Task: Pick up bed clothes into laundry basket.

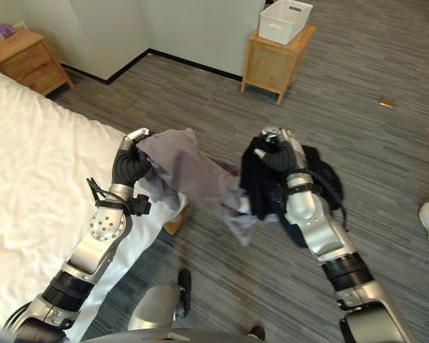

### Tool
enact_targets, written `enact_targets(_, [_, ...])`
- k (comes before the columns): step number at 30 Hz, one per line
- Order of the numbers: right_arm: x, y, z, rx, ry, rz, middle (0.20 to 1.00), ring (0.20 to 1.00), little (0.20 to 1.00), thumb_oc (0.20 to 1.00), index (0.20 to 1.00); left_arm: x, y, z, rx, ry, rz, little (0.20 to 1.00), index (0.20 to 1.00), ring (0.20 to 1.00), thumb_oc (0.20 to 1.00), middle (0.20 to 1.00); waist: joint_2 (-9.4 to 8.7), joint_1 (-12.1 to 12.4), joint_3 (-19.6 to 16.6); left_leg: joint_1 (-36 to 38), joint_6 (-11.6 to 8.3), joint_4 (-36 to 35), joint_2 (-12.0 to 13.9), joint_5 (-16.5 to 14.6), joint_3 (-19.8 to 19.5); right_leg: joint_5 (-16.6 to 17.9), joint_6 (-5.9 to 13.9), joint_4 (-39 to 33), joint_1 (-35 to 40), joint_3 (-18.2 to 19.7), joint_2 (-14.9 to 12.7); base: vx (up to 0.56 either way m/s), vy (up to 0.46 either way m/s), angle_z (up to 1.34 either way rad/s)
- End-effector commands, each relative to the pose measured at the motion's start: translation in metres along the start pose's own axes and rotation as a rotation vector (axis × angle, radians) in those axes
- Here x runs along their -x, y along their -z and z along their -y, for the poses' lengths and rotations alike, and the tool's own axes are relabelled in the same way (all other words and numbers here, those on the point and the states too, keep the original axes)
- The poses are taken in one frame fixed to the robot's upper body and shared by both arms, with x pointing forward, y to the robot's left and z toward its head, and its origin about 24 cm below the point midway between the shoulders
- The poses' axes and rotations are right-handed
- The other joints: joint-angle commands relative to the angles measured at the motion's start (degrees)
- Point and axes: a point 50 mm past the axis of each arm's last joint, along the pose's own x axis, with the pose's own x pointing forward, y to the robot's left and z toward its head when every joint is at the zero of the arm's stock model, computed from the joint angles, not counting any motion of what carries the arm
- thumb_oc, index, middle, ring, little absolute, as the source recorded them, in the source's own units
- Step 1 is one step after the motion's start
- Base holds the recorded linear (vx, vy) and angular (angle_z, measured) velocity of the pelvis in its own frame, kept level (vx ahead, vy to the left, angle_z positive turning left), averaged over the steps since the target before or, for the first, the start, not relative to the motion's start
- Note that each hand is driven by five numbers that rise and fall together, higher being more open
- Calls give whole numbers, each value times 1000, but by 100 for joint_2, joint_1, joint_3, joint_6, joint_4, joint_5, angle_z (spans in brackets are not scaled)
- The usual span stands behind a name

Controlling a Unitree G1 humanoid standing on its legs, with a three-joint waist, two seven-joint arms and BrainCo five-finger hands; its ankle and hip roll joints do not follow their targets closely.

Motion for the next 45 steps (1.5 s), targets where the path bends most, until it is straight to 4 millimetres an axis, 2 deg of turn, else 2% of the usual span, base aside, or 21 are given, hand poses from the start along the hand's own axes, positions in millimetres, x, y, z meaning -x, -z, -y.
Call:
enact_targets(1, [-28, -38, 52, 66, 227, 204, 200, 200, 200, 200, 200, -32, -44, 14, 47, 4, 233, 200, 200, 200, 200, 200, 87, -485, 161, 736, 127, -1374, -251, 461, -595, 739, 181, 2519, -150, 386, 775, 827, 107, 30])
enact_targets(4, [-30, -42, 62, 79, 256, 225, 200, 200, 200, 200, 200, -38, -49, 23, 57, 19, 258, 200, 200, 200, 200, 200, 248, -906, 302, 1044, 85, -1442, -253, 332, -880, 405, 135, 2638, -1025, 621, 929, 443, 5, 78])
enact_targets(6, [-27, -39, 66, 66, 271, 213, 200, 200, 200, 200, 200, -39, -48, 27, 70, 35, 252, 200, 200, 200, 200, 200, 262, -1233, 304, 1270, -26, -1446, -323, 116, -1075, 245, -78, 1628, -1198, 572, 763, 537, -217, 70])
enact_targets(7, [-26, -38, 66, 61, 273, 203, 200, 200, 200, 200, 200, -40, -45, 28, 75, 39, 238, 200, 200, 200, 200, 200, 168, -1353, 282, 1564, -255, -1446, -354, -239, -1139, 494, -96, -29, -1692, 374, 185, 436, -248, 62])
enact_targets(8, [-25, -38, 65, 60, 270, 200, 200, 200, 200, 200, 200, -39, -44, 28, 75, 39, 235, 200, 200, 200, 200, 200, 237, -1429, 237, 1568, -269, -1446, -280, -295, -1218, 629, -69, -377, -1475, 225, 282, 784, -362, 64])
enact_targets(9, [-25, -38, 64, 70, 272, 194, 200, 200, 200, 200, 200, -36, -40, 24, 58, 41, 220, 200, 200, 200, 200, 200, 329, -1522, 204, 1875, -472, -1446, -154, -553, -1222, 1074, 120, -1154, -1763, -116, -72, 613, -186, 83])
enact_targets(14, [-16, -44, 58, 77, 270, 210, 200, 200, 200, 200, 200, -31, -37, 22, 66, 51, 206, 200, 200, 200, 200, 200, 151, -1643, -31, 2687, -549, -1338, -119, -1146, -1369, 1333, 63, -1257, -1495, -300, -145, 620, -233, 31])
enact_targets(15, [-15, -44, 56, 72, 259, 209, 200, 200, 200, 200, 200, -28, -35, 23, 80, 53, 194, 200, 200, 200, 200, 200, 223, -1713, -63, 2724, -650, -879, 40, -1156, -1402, 1298, 11, -1246, -1284, -253, 7, 549, -286, 108])
enact_targets(17, [-17, -47, 57, 58, 259, 225, 200, 200, 200, 200, 200, -28, -35, 25, 119, 53, 182, 200, 200, 200, 200, 200, 237, -1848, -47, 2189, -1126, 1038, 546, -274, -1341, 1179, -343, -1281, -831, -288, 305, 417, -337, 121])
enact_targets(18, [-18, -50, 58, 45, 261, 240, 200, 200, 200, 200, 200, -27, -33, 27, 135, 55, 163, 200, 200, 200, 200, 200, 182, -1808, -10, 1898, -1170, 1747, 656, 214, -1227, 1030, -482, -1281, -627, -304, 338, 353, -363, 21])
enact_targets(20, [-21, -55, 59, 27, 268, 257, 200, 200, 200, 200, 200, -28, -30, 28, 144, 41, 148, 200, 200, 200, 200, 200, 126, -1640, 144, 1150, -1090, 3420, 323, 161, -1491, 735, -714, -1281, -245, -191, 589, 307, -276, -45])
enact_targets(22, [-26, -61, 60, 49, 252, 283, 200, 200, 200, 200, 200, -28, -31, 28, 161, 41, 147, 200, 200, 200, 200, 200, -36, -1446, 276, 354, -978, 3734, 204, 1, -1363, 535, -704, -1281, -34, -20, 582, 351, -161, -106])
enact_targets(26, [-33, -71, 55, 37, 219, 324, 200, 200, 200, 200, 200, -28, -30, 25, 178, 14, 143, 200, 200, 200, 200, 200, 75, -1090, 260, -62, -761, 1299, 500, -92, -893, 185, -544, -1281, 210, 172, 812, 435, 50, -102])
enact_targets(29, [-37, -72, 52, 39, 216, 331, 200, 200, 200, 200, 200, -25, -26, 24, 173, 7, 129, 200, 200, 200, 200, 200, 227, -708, 154, 32, -855, -1135, 484, 907, -485, -180, -494, -1281, 662, 363, 1011, 600, 114, -85])
enact_targets(33, [-38, -71, 53, 30, 240, 323, 200, 200, 200, 200, 200, -24, -26, 27, 164, 22, 134, 200, 200, 200, 200, 200, 247, -547, 118, -451, -873, -1398, 509, 1076, -22, -521, -597, -1281, 1136, 343, 1210, 471, 33, -15])
enact_targets(35, [-35, -64, 48, 36, 232, 290, 200, 200, 200, 200, 200, -22, -24, 27, 171, 31, 116, 200, 200, 200, 200, 200, 254, -462, -47, -381, -688, -1446, 367, 1123, -72, -594, -654, -1281, 1376, 434, 1395, 543, 17, 32])
enact_targets(37, [-34, -60, 44, 51, 241, 269, 200, 200, 200, 200, 200, -19, -24, 29, 189, 55, 103, 200, 200, 200, 200, 200, 32, -339, -140, 19, -307, -1446, 119, 1095, 13, -642, -489, -116, 1499, 481, 1528, 548, 31, 18])
enact_targets(39, [-39, -63, 43, 59, 240, 271, 200, 200, 200, 200, 200, -23, -24, 29, 180, 48, 102, 200, 200, 200, 200, 200, 18, -556, 0, 548, -189, -1430, 164, 900, 158, -16, 146, 1536, 807, 271, 1136, 380, 90, -22])
enact_targets(41, [-41, -64, 45, 77, 242, 272, 200, 200, 200, 200, 200, -26, -26, 29, 170, 50, 115, 200, 200, 200, 200, 200, 147, -631, 43, 712, -203, -1446, 330, 876, 171, 298, 181, 2281, 337, 207, 1110, 225, 62, 8])
enact_targets(42, [-49, -64, 53, 117, 264, 263, 200, 200, 200, 200, 200, -34, -29, 33, 161, 57, 126, 200, 200, 200, 200, 200, 239, -836, 86, 1030, -258, -1446, 420, 706, 158, 475, 181, 2717, -258, -69, 669, 312, 31, 35])
enact_targets(45, [-51, -65, 73, 151, 330, 271, 200, 200, 200, 200, 200, -38, -34, 42, 147, 91, 155, 200, 200, 200, 200, 200, 165, -1109, 133, 1250, -346, -1446, 243, 442, -100, 264, -22, 1763, -633, -35, 394, 351, -23, 29])
